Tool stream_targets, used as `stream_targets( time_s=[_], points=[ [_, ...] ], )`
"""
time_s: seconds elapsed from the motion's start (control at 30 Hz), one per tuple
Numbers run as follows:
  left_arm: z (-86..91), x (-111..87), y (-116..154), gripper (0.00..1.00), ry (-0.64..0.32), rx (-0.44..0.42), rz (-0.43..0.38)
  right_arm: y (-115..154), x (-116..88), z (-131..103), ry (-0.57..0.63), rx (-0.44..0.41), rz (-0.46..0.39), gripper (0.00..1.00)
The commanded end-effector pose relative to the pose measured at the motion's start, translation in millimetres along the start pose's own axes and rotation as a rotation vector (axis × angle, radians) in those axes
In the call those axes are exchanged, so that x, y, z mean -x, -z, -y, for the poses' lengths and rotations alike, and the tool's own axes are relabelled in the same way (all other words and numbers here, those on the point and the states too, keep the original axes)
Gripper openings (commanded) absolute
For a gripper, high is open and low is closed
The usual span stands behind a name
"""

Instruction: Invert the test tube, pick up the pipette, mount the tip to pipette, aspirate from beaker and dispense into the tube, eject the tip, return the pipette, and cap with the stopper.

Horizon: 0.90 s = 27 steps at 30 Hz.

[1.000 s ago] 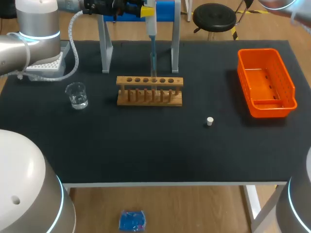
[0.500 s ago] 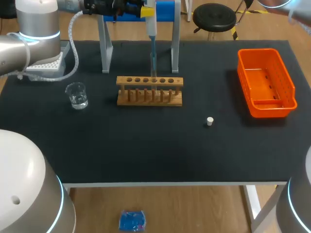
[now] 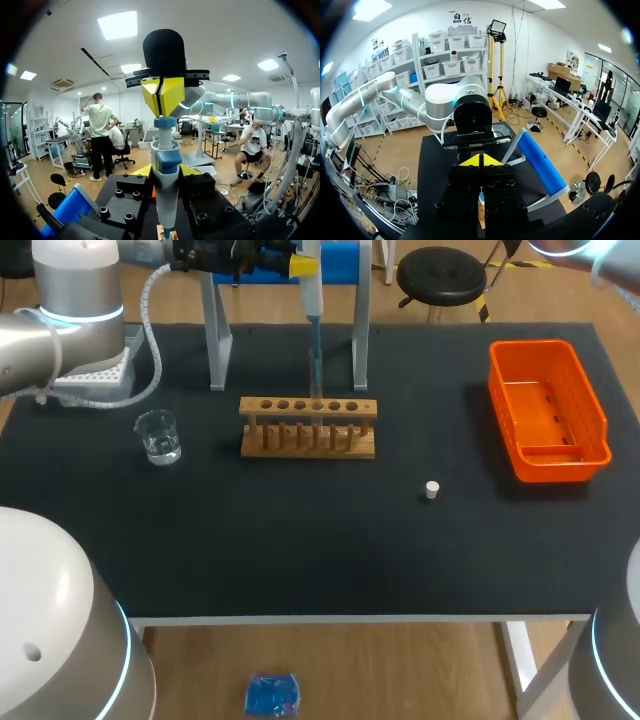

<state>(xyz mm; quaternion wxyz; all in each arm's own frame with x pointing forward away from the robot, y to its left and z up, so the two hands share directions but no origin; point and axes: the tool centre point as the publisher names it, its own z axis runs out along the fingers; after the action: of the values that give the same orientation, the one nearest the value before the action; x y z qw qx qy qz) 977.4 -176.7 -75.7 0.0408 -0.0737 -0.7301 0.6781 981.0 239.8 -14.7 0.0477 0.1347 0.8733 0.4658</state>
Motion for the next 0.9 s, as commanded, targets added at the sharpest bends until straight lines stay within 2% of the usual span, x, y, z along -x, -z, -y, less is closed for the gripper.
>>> stream_targets(
  time_s=[0.03,0.9],
  points=[
    [3.1,-0.4,0,0.00,-0.002,-0.002,0.002,-3,2,4,-0.002,-0.008,-0.002,0.00],
    [3.1,-0.4,0,0.00,-0.002,-0.002,0.002,-12,1,19,-0.021,-0.033,-0.013,0.00]
  ],
)
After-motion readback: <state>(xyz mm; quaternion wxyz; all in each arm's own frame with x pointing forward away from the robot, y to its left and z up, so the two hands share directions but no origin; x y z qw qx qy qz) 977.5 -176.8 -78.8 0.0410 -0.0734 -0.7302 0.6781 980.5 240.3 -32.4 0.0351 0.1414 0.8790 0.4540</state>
